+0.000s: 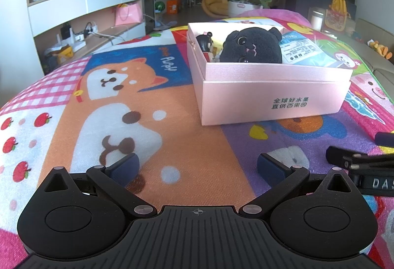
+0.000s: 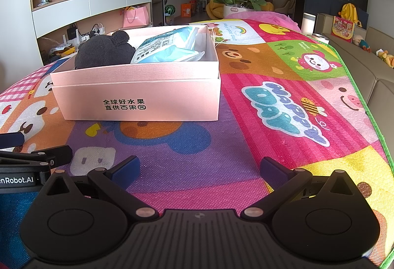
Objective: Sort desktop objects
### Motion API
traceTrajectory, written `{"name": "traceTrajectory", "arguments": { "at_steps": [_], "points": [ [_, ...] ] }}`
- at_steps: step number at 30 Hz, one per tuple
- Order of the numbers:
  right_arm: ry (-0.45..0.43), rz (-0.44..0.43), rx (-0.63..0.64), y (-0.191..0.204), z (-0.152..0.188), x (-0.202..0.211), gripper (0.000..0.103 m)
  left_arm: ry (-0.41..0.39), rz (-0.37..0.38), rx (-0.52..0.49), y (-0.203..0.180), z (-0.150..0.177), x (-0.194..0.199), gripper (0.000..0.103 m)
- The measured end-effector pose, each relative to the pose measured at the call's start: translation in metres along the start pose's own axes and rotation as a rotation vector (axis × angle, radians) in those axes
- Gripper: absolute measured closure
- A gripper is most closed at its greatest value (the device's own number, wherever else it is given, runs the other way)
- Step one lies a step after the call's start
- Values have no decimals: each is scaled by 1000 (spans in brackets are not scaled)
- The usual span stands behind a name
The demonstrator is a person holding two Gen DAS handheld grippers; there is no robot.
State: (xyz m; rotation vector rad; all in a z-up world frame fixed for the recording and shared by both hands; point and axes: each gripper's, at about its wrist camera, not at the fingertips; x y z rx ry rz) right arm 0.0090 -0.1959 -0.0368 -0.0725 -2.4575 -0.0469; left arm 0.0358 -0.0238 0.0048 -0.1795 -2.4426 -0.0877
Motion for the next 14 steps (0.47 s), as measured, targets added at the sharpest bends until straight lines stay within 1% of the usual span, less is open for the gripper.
{"name": "traceTrajectory", "arguments": {
  "at_steps": [3, 4, 6, 7, 10, 14],
  "points": [
    [0, 0, 0, 0, 0, 0, 0, -2, -10, -39, -2, 0, 3, 0],
    [0, 0, 0, 0, 0, 0, 0, 7, -2, -52, -2, -1, 3, 0],
    [0, 0, 0, 0, 0, 0, 0, 54, 32, -13, 5, -6, 0, 0],
    [0, 0, -1, 0, 0, 0, 0, 60, 38, 5, 7, -7, 1, 0],
    [0, 0, 0, 0, 0, 0, 0, 55, 24, -16, 2, -4, 2, 0],
    [0, 0, 0, 1, 0, 0, 0, 46, 35, 3, 6, -4, 3, 0]
  ]
}}
Point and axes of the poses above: each gripper's, at about its wrist camera, not at the fingertips, and x roughly against the way its jaws point, y to its left, z to its underside, and after that the axes turned 1 degree about -x, right-handed
